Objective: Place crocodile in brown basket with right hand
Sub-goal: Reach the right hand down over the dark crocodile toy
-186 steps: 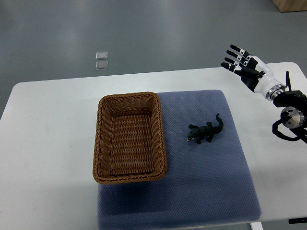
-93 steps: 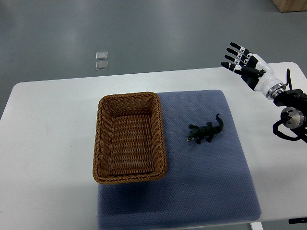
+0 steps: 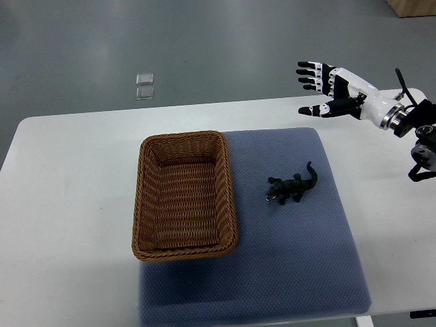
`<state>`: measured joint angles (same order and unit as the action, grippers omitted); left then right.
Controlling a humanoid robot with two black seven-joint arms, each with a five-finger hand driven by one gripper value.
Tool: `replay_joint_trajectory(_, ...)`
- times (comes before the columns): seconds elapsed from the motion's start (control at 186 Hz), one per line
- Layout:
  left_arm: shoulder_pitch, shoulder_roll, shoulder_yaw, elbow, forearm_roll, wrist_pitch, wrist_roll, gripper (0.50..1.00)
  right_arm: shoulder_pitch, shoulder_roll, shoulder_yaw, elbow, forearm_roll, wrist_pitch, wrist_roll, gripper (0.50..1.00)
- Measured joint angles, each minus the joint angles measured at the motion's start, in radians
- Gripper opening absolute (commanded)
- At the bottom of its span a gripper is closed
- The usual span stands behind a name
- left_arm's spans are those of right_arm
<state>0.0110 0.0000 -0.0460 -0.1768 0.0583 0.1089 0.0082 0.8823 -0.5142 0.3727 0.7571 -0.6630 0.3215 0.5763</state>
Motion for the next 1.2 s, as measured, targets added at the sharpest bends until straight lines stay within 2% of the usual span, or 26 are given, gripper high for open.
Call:
replay_joint_trajectory(0.113,0.000,0.000,0.000,0.000,0.000,0.000,0.000,1.000,0.029,-0.024,-0.005,0.053,-0.182,0.018,0.028,0.928)
replay_joint_trajectory(0.322,0.000,0.000,0.000,0.000,0.000,0.000,0.000,1.000,0.063,-0.061,-0.018,0.181,-0.541,0.027,0.035,0.928)
replay_joint_trajectory(0.531,0.000,0.000,0.000,0.000,0.000,0.000,0.000,1.000,0.108,-0.065,-0.065,0.255,-0.713,0.051,0.035,0.930)
replay_joint_trajectory(0.789,0.000,0.000,0.000,0.000,0.000,0.000,0.000,1.000,0.230,-0.057,-0.246,0.267,-0.773,0.043,0.035,0.928)
replay_joint_trajectory(1.015,0.000,0.000,0.000,0.000,0.000,0.000,0.000,1.000,0.264,-0.052,-0.342,0.249,-0.843,0.003,0.034,0.928)
replay_joint_trajectory(1.203,0.000,0.000,0.000,0.000,0.000,0.000,0.000,1.000,0.265,-0.051,-0.384,0.232,-0.871,-0.004,-0.030,0.928)
